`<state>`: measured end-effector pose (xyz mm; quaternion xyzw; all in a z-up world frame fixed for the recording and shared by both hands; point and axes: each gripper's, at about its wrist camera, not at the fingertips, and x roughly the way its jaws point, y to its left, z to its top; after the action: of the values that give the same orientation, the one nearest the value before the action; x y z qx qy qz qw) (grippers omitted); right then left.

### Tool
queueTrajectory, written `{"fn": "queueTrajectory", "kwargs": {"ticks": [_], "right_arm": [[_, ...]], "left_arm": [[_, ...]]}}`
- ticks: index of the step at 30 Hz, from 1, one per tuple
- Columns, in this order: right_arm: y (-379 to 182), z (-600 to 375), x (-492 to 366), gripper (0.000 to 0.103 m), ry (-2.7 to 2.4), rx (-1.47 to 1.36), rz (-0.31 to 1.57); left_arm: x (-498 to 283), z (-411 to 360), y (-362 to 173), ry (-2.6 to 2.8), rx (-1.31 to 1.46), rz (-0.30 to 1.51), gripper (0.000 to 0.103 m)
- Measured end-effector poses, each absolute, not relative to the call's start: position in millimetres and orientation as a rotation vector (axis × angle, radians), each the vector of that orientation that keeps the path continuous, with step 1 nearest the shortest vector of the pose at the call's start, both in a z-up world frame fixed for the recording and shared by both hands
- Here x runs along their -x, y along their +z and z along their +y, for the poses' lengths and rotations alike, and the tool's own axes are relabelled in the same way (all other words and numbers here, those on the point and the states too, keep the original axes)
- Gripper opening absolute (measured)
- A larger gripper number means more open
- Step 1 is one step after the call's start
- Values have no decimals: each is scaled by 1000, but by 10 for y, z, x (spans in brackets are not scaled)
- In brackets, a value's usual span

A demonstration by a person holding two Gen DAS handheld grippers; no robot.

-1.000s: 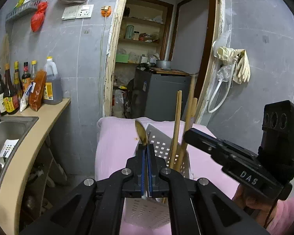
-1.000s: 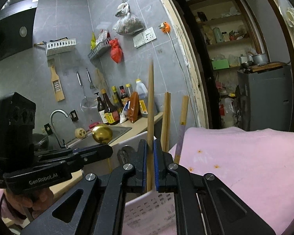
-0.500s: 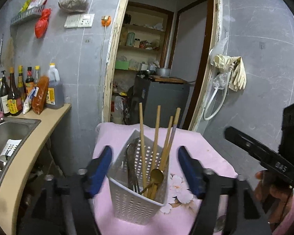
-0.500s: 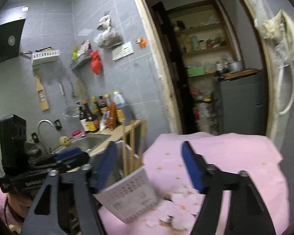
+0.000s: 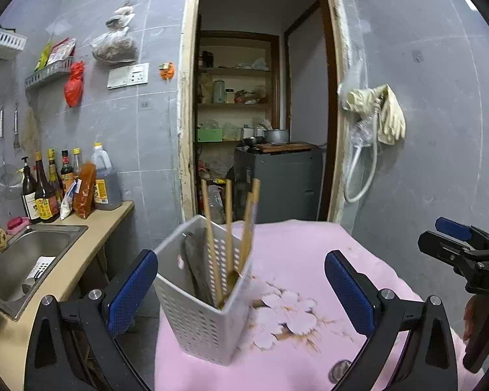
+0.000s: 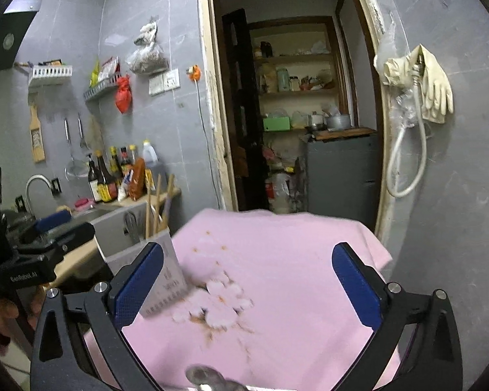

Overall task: Organize utensils
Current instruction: 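Move both open tools back over the two silver spoons on the cloth, then grip a silver spoon with the left tool while the right tool grips the other spoon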

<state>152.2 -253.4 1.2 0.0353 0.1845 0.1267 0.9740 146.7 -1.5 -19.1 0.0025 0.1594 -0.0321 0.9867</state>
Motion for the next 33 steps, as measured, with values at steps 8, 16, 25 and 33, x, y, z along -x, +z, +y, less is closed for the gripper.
{"fn": "queueTrajectory", "kwargs": {"ticks": [8, 16, 25, 33], "right_arm": [[-347, -2832, -1462, 102, 268, -46, 518], [-971, -2991, -1658, 102, 325, -28, 745], [-1377, -2796, -1866, 90, 470, 111, 893], [-1486, -2590, -1948, 58, 607, 245, 985]], "left_arm": [[-1376, -342, -546, -135, -40, 449, 103], [-1429, -544, -1109, -207, -43, 643, 103], [-1517, -613, -1502, -300, -24, 800, 88], [-1558, -769, -1672, -448, -84, 924, 59]]}}
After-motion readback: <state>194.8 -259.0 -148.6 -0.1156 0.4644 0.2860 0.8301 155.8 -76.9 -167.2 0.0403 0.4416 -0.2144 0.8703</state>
